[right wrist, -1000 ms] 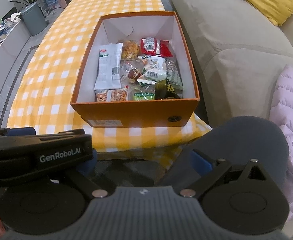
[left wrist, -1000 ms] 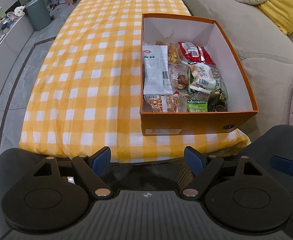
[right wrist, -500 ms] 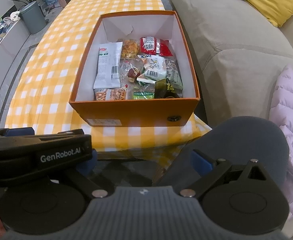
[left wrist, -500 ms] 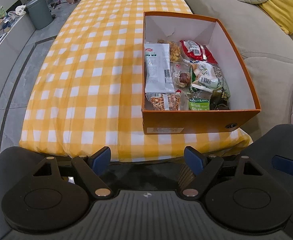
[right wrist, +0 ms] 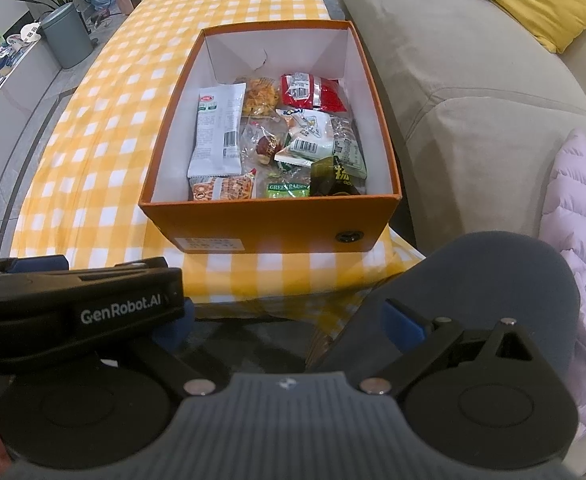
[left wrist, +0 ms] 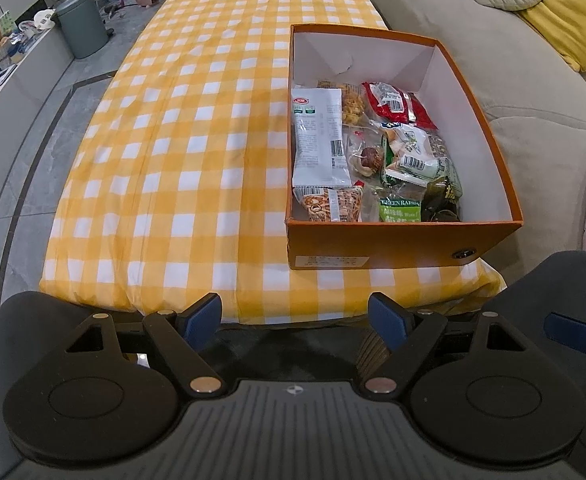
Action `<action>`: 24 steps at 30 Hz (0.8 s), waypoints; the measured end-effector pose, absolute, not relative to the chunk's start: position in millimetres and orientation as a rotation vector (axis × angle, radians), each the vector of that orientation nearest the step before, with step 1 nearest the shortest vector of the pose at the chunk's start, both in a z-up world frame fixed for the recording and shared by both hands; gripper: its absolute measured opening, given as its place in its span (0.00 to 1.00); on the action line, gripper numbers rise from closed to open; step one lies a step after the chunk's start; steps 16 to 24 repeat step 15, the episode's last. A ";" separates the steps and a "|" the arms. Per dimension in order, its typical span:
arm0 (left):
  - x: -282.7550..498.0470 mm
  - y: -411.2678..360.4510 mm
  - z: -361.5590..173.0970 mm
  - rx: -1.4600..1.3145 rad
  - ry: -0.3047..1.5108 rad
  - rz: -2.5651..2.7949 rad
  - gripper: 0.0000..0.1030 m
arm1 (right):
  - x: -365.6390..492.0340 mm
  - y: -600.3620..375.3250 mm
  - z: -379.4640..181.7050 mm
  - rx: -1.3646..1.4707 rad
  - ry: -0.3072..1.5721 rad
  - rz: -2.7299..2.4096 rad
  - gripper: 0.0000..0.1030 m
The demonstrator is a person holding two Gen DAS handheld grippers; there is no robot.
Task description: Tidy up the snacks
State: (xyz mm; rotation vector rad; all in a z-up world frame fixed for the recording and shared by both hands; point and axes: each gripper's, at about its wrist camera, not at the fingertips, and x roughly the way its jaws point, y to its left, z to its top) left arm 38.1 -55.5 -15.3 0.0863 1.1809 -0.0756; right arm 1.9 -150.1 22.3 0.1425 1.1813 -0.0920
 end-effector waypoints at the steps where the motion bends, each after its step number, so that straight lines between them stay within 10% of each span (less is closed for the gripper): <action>1: 38.1 -55.5 -15.3 0.087 1.181 -0.076 0.94 | 2.0 -150.1 22.2 0.143 1.182 -0.092 0.94; 24: 37.8 -56.2 -16.7 0.089 1.183 -0.068 0.94 | 2.8 -149.8 21.0 0.137 1.183 -0.092 0.94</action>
